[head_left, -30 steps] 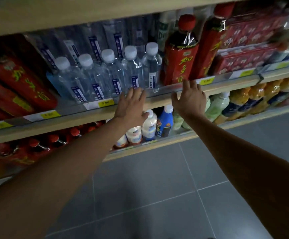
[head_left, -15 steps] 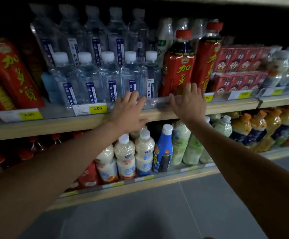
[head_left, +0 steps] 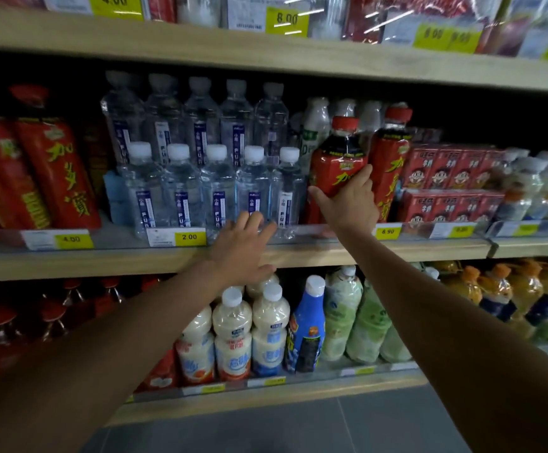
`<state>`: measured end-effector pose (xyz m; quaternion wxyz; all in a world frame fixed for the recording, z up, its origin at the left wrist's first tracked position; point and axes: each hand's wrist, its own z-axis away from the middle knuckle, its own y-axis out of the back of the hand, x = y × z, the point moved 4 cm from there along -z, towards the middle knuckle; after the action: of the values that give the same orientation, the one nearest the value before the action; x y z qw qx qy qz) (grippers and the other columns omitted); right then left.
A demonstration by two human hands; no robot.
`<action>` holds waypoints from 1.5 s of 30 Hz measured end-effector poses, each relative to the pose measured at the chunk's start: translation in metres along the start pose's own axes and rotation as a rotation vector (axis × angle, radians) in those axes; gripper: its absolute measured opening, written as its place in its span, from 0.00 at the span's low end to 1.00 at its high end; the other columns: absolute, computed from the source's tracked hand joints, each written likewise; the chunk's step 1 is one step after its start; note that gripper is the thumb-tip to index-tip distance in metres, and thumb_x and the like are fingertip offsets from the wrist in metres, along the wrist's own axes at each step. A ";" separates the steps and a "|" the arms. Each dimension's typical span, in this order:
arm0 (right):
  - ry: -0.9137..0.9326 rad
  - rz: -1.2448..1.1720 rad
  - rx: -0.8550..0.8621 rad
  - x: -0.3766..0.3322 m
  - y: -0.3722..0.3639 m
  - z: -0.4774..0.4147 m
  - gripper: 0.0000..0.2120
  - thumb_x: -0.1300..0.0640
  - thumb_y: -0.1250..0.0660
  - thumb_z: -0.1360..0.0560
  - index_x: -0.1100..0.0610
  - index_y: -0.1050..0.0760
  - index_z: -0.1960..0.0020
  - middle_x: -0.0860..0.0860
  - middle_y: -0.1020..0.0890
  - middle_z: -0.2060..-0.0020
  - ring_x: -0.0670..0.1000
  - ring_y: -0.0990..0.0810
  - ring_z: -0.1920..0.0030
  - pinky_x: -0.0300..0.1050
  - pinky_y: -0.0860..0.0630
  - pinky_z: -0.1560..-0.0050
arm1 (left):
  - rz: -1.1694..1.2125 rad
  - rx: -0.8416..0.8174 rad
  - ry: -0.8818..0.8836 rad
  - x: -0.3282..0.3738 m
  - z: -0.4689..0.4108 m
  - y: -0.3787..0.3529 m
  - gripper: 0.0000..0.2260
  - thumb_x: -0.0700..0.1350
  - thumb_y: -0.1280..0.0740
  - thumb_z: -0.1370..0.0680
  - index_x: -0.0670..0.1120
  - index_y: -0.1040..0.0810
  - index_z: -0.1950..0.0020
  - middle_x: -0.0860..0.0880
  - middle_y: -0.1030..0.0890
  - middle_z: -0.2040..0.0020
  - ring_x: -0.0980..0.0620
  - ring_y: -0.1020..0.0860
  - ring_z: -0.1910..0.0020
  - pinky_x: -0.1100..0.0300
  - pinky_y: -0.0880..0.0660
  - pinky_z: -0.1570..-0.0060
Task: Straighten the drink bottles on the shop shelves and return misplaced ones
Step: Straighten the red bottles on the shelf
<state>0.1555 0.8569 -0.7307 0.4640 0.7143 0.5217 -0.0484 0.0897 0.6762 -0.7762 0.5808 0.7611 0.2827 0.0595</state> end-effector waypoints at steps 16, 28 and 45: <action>0.066 -0.321 0.104 -0.003 0.016 0.013 0.46 0.45 0.23 0.37 0.62 0.44 0.30 0.57 0.29 0.39 0.57 0.26 0.40 0.54 0.24 0.49 | 0.046 -0.093 0.006 0.000 -0.004 0.001 0.35 0.57 0.35 0.27 0.47 0.46 0.25 0.46 0.39 0.35 0.46 0.40 0.37 0.50 0.37 0.37; 0.168 -0.319 0.083 -0.028 0.056 0.027 0.46 0.39 0.25 0.40 0.58 0.41 0.32 0.52 0.28 0.42 0.54 0.24 0.42 0.56 0.24 0.52 | 0.266 -0.235 0.039 -0.010 -0.001 0.014 0.31 0.50 0.36 0.24 0.49 0.46 0.24 0.47 0.40 0.32 0.48 0.40 0.35 0.55 0.36 0.39; 0.094 -0.577 -0.088 -0.084 0.031 0.113 0.39 0.47 0.22 0.39 0.59 0.38 0.37 0.52 0.31 0.46 0.48 0.29 0.48 0.45 0.28 0.49 | -0.148 -0.221 0.242 -0.128 0.121 0.044 0.28 0.54 0.40 0.23 0.47 0.43 0.26 0.46 0.37 0.30 0.45 0.36 0.33 0.48 0.36 0.36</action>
<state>0.1894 0.7166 -0.7296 0.4369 0.5171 0.7258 -0.1223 0.0498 0.5026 -0.7436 0.6252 0.6571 0.3976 0.1385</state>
